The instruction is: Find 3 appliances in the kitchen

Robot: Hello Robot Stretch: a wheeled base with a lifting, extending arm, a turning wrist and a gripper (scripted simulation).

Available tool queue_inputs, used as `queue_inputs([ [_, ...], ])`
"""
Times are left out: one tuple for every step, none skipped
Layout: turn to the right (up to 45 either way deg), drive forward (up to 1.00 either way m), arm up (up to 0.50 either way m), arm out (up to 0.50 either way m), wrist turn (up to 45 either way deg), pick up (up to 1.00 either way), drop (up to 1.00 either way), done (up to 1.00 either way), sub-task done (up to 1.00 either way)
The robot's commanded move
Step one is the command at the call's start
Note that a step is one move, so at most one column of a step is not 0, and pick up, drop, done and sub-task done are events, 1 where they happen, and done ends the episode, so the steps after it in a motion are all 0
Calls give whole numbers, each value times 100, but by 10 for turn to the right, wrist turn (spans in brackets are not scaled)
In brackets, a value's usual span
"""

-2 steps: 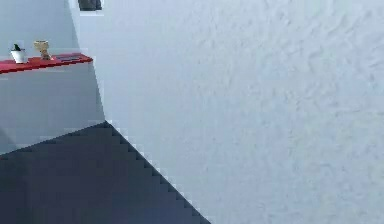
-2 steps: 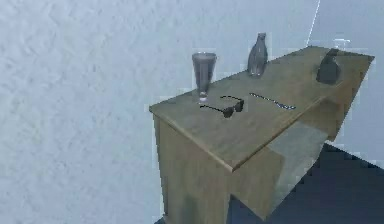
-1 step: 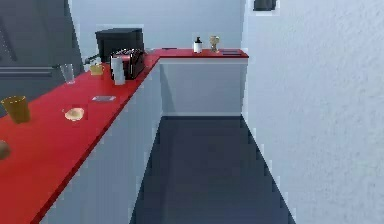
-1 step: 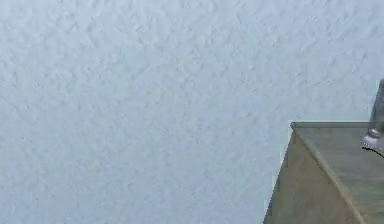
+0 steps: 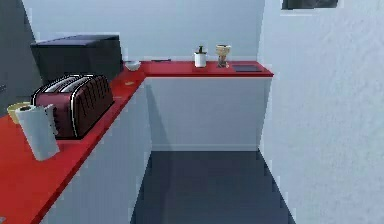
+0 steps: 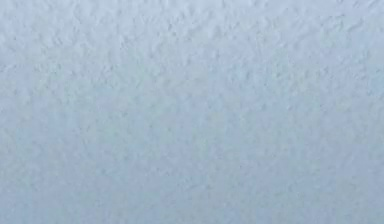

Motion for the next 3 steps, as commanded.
queue_inputs([
  [-300,0,0,0,0,0,0,0,0],
  [0,0,0,0,0,0,0,0,100],
  [270,0,0,0,0,0,0,0,0],
])
